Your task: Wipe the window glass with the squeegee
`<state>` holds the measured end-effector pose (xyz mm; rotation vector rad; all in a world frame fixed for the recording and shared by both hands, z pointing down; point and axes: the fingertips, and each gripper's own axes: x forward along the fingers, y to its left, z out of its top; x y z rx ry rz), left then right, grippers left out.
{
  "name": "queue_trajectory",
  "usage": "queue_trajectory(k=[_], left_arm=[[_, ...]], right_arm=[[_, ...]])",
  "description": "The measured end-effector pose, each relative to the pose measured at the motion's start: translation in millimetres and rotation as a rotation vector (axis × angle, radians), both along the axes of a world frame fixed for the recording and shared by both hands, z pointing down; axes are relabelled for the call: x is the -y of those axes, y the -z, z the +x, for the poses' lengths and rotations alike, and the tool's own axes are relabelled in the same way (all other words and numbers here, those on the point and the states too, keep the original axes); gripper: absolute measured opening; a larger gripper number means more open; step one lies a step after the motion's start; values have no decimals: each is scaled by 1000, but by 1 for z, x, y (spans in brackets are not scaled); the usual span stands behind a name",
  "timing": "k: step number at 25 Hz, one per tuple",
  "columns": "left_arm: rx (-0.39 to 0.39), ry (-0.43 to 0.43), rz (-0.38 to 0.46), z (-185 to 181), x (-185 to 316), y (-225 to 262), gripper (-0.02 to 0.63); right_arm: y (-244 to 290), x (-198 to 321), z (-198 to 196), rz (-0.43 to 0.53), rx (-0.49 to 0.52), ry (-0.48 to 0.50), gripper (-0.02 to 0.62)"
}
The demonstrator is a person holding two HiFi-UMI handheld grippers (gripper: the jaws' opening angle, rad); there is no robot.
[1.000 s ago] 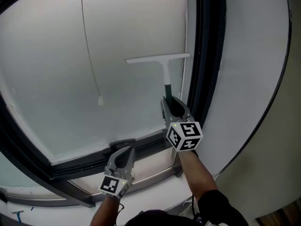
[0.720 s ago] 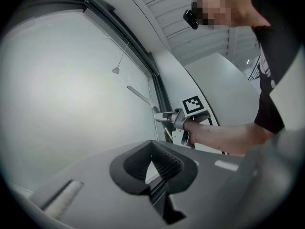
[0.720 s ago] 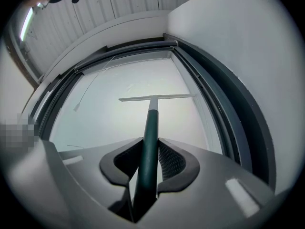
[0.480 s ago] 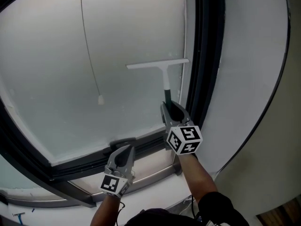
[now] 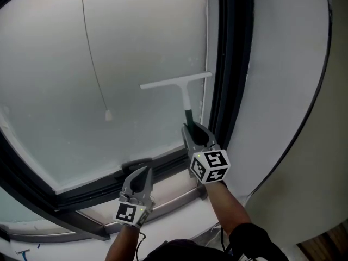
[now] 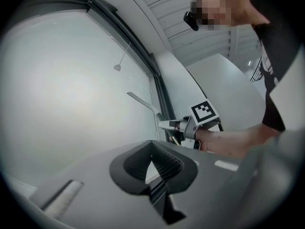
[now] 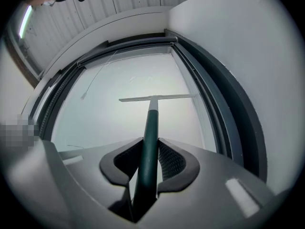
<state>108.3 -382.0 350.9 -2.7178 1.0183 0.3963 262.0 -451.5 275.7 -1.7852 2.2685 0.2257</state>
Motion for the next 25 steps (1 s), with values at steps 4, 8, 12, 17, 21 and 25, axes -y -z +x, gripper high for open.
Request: queue_trajectory(k=[4, 8, 12, 17, 21, 25], left_arm=[[6, -5, -12, 4, 1, -5, -3], [8, -10, -16, 6, 0, -7, -2], [13, -9, -24, 7, -1, -9, -2], [20, -5, -30, 6, 1, -14, -2], [22, -5, -41, 8, 2, -18, -2], [22, -10, -43, 12, 0, -18, -2]], right_arm=[[-8, -1, -2, -12, 11, 6, 95], [-14, -1, -3, -22, 21, 16, 95], [-19, -2, -2, -29, 24, 21, 95], [-30, -3, -2, -37, 27, 32, 95], [-42, -4, -2, -52, 29, 44, 95], [-52, -6, -2, -67, 35, 48, 95]])
